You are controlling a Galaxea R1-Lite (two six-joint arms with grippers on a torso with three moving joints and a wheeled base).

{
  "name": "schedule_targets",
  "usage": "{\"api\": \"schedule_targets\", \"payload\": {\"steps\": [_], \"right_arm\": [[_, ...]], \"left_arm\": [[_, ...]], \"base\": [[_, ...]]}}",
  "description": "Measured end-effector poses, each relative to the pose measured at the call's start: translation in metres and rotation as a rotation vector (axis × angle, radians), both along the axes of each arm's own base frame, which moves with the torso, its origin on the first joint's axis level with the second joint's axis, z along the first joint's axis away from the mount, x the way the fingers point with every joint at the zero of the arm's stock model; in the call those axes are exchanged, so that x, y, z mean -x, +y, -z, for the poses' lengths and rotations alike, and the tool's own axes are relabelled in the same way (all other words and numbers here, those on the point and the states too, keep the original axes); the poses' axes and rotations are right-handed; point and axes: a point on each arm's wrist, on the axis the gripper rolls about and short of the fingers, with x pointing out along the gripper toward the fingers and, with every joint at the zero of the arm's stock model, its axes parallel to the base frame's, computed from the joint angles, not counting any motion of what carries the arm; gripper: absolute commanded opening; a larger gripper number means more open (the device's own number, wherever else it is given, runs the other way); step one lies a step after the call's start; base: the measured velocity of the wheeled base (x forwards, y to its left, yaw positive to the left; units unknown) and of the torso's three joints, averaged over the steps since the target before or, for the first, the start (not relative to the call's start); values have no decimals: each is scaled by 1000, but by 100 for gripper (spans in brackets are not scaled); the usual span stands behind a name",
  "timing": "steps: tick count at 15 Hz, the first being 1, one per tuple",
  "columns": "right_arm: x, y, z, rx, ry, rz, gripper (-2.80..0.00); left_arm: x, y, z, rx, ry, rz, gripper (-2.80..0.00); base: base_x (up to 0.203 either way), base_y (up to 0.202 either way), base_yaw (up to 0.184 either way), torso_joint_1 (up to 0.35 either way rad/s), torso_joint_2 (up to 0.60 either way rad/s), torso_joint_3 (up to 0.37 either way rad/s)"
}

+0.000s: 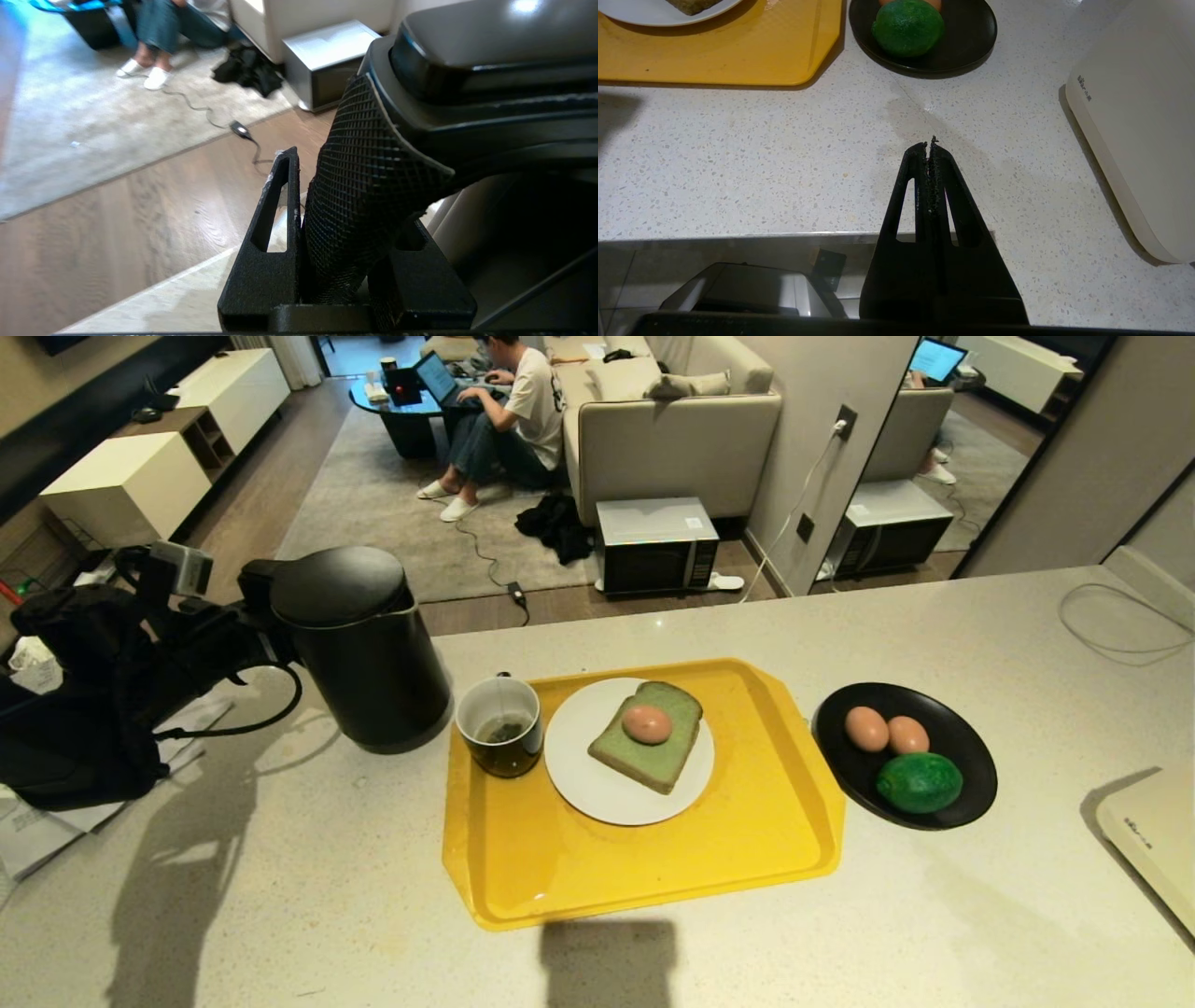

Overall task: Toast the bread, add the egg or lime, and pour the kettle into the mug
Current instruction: Pick up the kettle

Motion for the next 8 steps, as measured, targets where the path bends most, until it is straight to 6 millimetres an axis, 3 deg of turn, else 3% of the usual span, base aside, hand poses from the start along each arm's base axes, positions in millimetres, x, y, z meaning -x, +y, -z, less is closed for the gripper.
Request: {"api": "schedule_targets", "payload": {"steps": [8], "right_arm": [[0, 0, 0, 1, 0, 1, -280]], "left_arm": [[32, -8, -48, -54, 14, -24, -280]], "base": [[0, 0, 0, 0, 0, 0]]}}
